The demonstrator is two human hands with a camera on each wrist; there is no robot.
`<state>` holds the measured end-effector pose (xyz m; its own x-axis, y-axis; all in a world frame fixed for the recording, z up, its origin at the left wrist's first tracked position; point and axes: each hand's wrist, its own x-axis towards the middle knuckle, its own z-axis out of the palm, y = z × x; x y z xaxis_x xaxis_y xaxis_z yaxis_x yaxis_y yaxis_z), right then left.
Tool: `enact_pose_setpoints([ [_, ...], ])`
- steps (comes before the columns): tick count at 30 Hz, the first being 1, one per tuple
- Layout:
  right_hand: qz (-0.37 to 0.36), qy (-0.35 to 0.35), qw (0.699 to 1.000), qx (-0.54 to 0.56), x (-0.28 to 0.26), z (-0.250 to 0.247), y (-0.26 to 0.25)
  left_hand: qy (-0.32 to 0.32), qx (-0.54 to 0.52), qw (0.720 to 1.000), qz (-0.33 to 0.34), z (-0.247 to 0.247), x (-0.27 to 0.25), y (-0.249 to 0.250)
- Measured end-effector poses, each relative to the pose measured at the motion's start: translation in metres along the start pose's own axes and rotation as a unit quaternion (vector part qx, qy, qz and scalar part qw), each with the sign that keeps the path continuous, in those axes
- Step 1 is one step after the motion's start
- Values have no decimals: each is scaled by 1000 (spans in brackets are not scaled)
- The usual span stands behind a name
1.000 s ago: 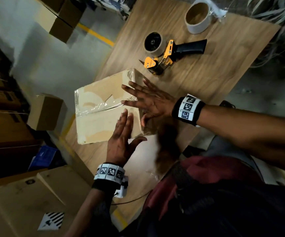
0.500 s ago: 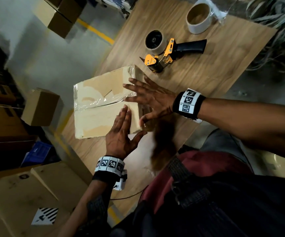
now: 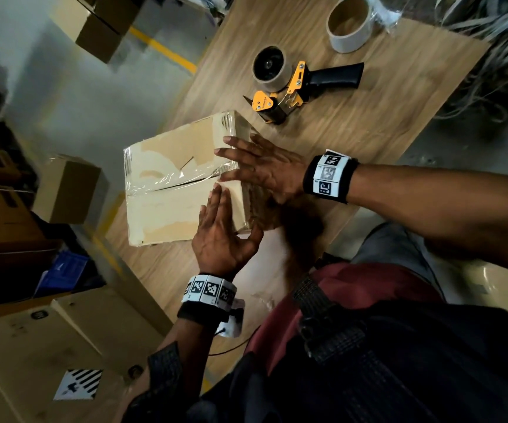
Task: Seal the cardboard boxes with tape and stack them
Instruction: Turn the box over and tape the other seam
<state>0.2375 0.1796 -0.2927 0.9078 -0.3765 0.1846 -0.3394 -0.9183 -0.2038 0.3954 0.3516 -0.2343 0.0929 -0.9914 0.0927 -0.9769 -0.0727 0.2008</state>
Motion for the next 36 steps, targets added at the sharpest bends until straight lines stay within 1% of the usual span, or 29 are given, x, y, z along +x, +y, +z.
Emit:
enact_pose_setpoints([
  [2,-2,2,1000,1,0,1,-3,-5,-13,1000,-27,-1,3,3],
  [4,2,22,1000,13,0,4,-4,-20,-23,998,-59,-4,7,7],
  [6,6,38,998,46,-1,6,-7,-32,-30,993,-112,-7,11,14],
  [8,21,25,996,82,0,2,-10,-46,-32,986,-155,-8,15,21],
  [9,28,19,995,94,0,-1,-11,-52,-28,985,-162,-8,16,22],
  [11,40,31,993,103,1,-2,-14,-46,-40,987,-148,-10,13,20],
  [14,57,72,989,113,-2,6,-19,-5,-105,992,-75,-12,-1,5],
  [15,61,81,988,113,-1,8,-22,0,-101,993,-52,-11,-9,-1],
  [17,74,83,988,104,3,10,-34,3,-49,999,-23,-6,-25,-9],
  [20,78,90,988,98,9,9,-50,61,0,998,-14,2,-44,-17],
  [22,42,112,989,86,8,6,-53,78,9,997,-11,1,-54,-24],
  [25,-43,128,990,50,10,-6,-45,54,7,998,-44,-2,-66,-32],
  [27,-68,108,992,22,21,-18,-36,50,-7,995,-82,-3,-66,-35],
  [29,-94,63,994,6,33,-23,-26,54,-31,992,-109,0,-65,-36],
  [31,-130,37,991,27,40,-18,-18,58,-50,989,-124,4,-66,-36],
  [33,-149,44,985,69,41,-12,-13,69,-69,985,-141,9,-68,-36],
  [35,-150,62,982,101,42,-12,-11,101,-102,976,-165,8,-69,-31],
  [36,-144,71,980,117,42,-15,-10,132,-126,965,-187,6,-70,-27],
])
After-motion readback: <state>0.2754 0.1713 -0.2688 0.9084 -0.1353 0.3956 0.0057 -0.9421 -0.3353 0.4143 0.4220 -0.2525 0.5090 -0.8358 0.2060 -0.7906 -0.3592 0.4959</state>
